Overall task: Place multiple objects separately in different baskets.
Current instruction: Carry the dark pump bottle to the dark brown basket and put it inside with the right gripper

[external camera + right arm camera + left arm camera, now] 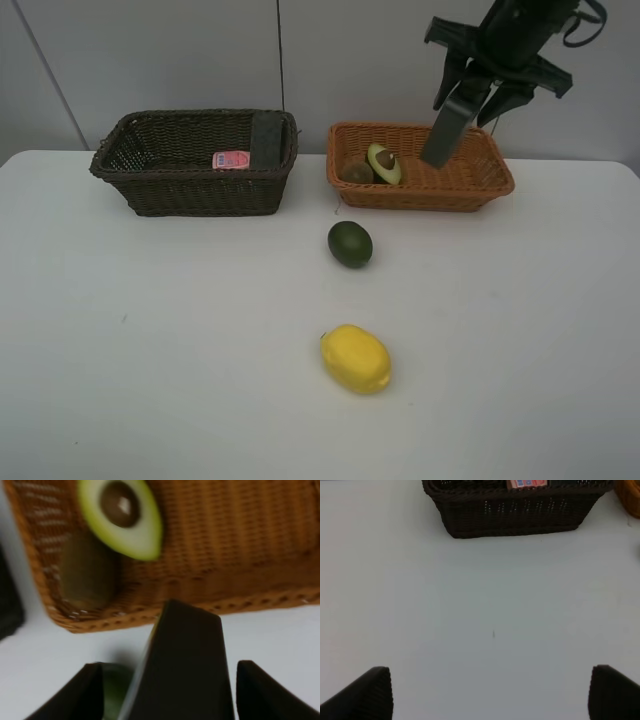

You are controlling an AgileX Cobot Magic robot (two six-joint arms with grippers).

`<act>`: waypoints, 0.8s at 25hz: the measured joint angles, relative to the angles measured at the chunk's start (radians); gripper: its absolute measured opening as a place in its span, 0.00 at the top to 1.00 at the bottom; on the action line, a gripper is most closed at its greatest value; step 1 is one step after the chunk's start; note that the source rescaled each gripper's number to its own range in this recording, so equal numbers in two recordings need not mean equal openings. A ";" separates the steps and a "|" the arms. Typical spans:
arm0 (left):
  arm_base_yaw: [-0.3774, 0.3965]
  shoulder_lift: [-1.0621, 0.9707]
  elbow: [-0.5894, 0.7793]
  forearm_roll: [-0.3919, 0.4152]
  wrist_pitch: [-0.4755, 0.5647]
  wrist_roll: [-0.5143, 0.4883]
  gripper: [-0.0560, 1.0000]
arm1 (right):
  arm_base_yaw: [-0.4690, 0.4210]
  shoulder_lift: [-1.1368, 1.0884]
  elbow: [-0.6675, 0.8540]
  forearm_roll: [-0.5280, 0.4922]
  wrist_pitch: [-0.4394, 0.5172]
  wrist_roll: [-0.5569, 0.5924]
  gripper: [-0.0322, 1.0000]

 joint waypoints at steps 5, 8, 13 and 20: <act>0.000 0.000 0.000 0.000 0.000 0.000 0.00 | 0.027 0.000 -0.093 0.160 -0.155 -0.077 0.63; 0.000 0.000 0.000 0.000 0.000 0.000 0.00 | 0.085 0.013 -0.096 0.242 -0.313 -0.139 0.63; 0.000 0.000 0.000 0.000 0.000 0.000 0.00 | 0.237 0.101 -0.096 0.405 -0.604 -0.285 0.63; 0.000 0.000 0.000 0.000 0.000 0.000 0.00 | 0.423 0.301 -0.096 0.535 -1.002 -0.498 0.97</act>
